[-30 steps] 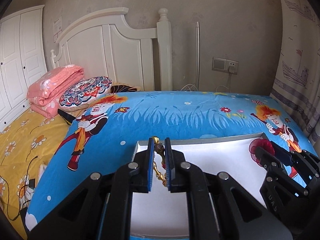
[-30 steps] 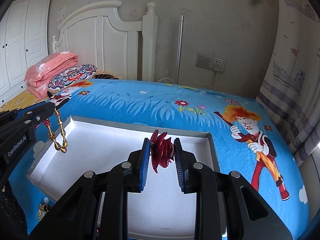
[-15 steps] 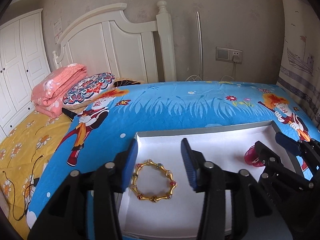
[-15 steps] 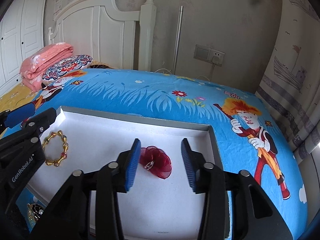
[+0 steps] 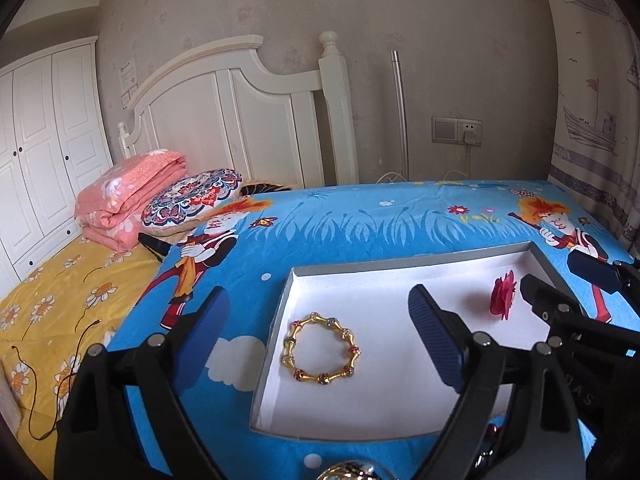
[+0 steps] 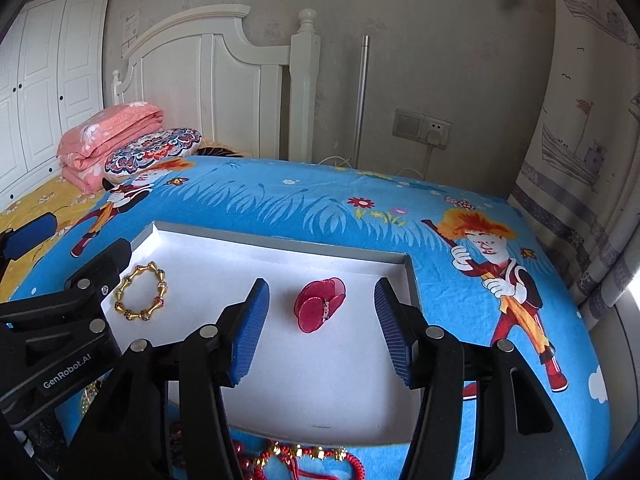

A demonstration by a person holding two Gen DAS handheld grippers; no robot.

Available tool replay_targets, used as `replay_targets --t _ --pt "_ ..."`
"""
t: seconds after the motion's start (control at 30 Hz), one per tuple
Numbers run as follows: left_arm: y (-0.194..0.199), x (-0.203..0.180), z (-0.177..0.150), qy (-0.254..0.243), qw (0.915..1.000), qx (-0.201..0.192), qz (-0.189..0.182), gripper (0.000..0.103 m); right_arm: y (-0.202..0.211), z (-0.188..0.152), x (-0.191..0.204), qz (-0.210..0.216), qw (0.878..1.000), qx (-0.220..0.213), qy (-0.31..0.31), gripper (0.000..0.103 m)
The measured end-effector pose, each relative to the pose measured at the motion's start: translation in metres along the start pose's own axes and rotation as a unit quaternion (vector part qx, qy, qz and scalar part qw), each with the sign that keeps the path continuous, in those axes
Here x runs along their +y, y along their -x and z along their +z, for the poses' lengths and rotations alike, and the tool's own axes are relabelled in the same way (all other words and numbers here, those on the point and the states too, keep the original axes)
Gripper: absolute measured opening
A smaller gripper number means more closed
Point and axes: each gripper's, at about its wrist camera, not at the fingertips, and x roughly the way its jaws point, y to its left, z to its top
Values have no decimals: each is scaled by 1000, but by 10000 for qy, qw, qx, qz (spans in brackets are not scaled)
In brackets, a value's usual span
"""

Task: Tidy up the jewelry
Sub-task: 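Open both tools to drop the clip and bracelet into the tray, then withdraw both tools from the tray back over the remaining jewelry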

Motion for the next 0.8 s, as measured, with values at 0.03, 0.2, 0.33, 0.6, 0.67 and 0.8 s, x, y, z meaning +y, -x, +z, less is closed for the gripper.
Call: replay_targets --t 0.03,0.2,0.33,0.6,0.67,0.8 --pt "10 1 -4 6 9999 -106 1 97 6 -4 0 35 10000 -11 19 53" --pt "48 2 -29 -83 9991 -407 -13 98 30 -30 1 63 9998 6 176 60" --pt "60 4 -48 26 9996 -200 -187 98 45 -52 -1 17 9997 49 222 62" --pt "67 15 -85 323 9987 181 -361 98 72 -88 -28 7 9999 37 -165 65" --pt "67 16 -94 331 9984 254 -369 98 76 -99 -35 -14 9997 58 -220 65" --pt "69 15 -110 248 9983 351 -392 98 81 -119 -49 -22 9993 81 -361 65"
